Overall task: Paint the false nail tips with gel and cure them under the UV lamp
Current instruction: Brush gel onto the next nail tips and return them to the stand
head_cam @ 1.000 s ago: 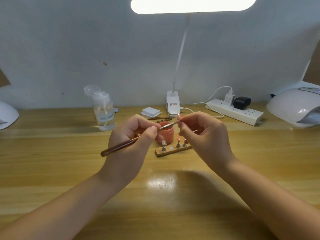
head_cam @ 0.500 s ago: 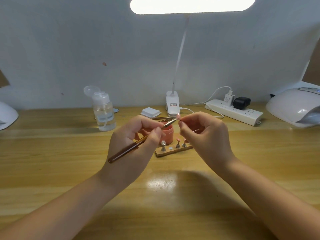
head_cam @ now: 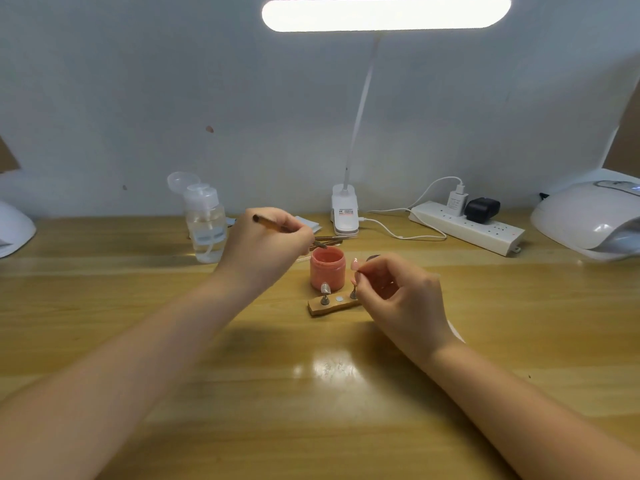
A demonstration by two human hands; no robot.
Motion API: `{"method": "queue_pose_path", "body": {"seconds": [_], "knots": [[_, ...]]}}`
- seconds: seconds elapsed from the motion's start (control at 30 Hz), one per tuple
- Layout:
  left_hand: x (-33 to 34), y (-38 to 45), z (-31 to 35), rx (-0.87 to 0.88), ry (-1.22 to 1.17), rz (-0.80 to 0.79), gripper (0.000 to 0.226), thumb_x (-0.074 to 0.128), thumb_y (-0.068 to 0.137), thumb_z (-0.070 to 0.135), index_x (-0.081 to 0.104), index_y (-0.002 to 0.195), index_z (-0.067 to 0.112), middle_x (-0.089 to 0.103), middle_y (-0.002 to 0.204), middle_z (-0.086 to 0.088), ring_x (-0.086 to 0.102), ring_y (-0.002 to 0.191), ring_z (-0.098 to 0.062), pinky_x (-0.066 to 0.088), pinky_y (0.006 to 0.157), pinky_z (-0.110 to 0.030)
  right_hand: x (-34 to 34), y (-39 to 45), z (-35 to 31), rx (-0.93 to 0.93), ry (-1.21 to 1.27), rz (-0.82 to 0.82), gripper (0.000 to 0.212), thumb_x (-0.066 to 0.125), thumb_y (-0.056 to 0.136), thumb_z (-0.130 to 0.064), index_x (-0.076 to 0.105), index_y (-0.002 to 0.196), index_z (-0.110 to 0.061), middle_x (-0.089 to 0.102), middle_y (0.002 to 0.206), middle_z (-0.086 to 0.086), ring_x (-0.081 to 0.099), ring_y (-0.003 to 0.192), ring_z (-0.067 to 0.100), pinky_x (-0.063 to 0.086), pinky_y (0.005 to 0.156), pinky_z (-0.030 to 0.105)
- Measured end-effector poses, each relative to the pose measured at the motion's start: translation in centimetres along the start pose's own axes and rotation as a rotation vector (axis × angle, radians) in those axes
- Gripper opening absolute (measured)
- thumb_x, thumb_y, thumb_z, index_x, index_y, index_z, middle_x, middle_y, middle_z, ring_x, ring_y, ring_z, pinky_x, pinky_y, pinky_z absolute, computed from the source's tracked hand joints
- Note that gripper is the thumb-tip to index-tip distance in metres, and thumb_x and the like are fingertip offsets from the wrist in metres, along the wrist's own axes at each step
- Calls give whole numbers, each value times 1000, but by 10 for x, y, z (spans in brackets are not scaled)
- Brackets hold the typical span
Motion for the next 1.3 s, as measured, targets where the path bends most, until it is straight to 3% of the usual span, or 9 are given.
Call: {"method": "queue_pose_path", "body": {"seconds": [0.07,0.2,0.37,0.47,0.6,0.77,0.93,1.13,1.3], "knots": [[9,14,4,-22,86,-61,20,64,77,16,69,57,16,65,55,7,52,51,-2,37,47,-18,1,-1,-2,-35,-14,11,10,74,77,-2,69,80,-10,67,68,-3,61,60,14,52,58,38],[32,37,6,-110,243,-229,21,60,75,13,70,78,-4,69,80,-22,49,64,-18,36,60,-30,2,-2,-3,-58,-38,21,11,74,76,-1,69,79,-10,66,68,-4,59,59,13,51,57,38],[49,43,0,-194,343,-371,6,62,76,14,65,76,9,58,60,1,49,60,-14,36,54,-26,3,-1,-3,-58,-36,10,9,74,76,0,69,79,-8,66,67,-2,59,59,15,51,57,40],[41,48,-6,-238,187,-286,9,63,78,13,67,74,6,65,66,-2,53,61,-13,42,58,-25,4,-1,-3,-56,-38,8,9,74,76,0,69,79,-8,66,67,-2,59,58,15,51,57,39],[19,49,-26,-390,-88,-150,10,64,82,14,70,80,6,67,55,2,53,41,-4,38,41,-15,5,-1,-3,-52,-41,-6,8,73,77,0,70,81,-7,67,68,-1,60,59,14,52,58,38],[10,33,-55,-547,-401,-144,7,64,83,13,67,81,8,62,51,4,48,38,-3,38,42,-16,5,-2,-4,-51,-40,-19,8,73,78,0,71,83,-6,68,70,0,61,61,16,53,60,40],[11,16,-69,-594,-460,-153,10,64,85,14,68,76,11,64,53,5,49,41,-3,39,43,-16,5,-2,-3,-44,-37,-14,8,73,78,0,71,83,-7,67,70,-1,61,61,13,53,59,37],[-2,5,-68,-531,-488,-59,14,61,86,12,67,73,12,62,53,4,47,49,-7,38,51,-19,4,-2,-2,-31,-11,-20,8,73,79,-1,72,84,-7,68,72,-2,62,63,12,54,59,38],[-18,-14,-27,-122,-523,48,14,58,93,16,70,84,14,70,67,2,60,61,-5,48,58,-19,-1,3,4,107,106,-3,11,71,83,-4,73,89,-13,71,74,-4,67,65,12,56,63,40]]}}
Point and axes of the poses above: each hand's wrist, its own y-axis towards the middle knuckle, its own x-axis out of the palm, z = x × y, the point moved 8 cm from there along y, towards the middle knuckle
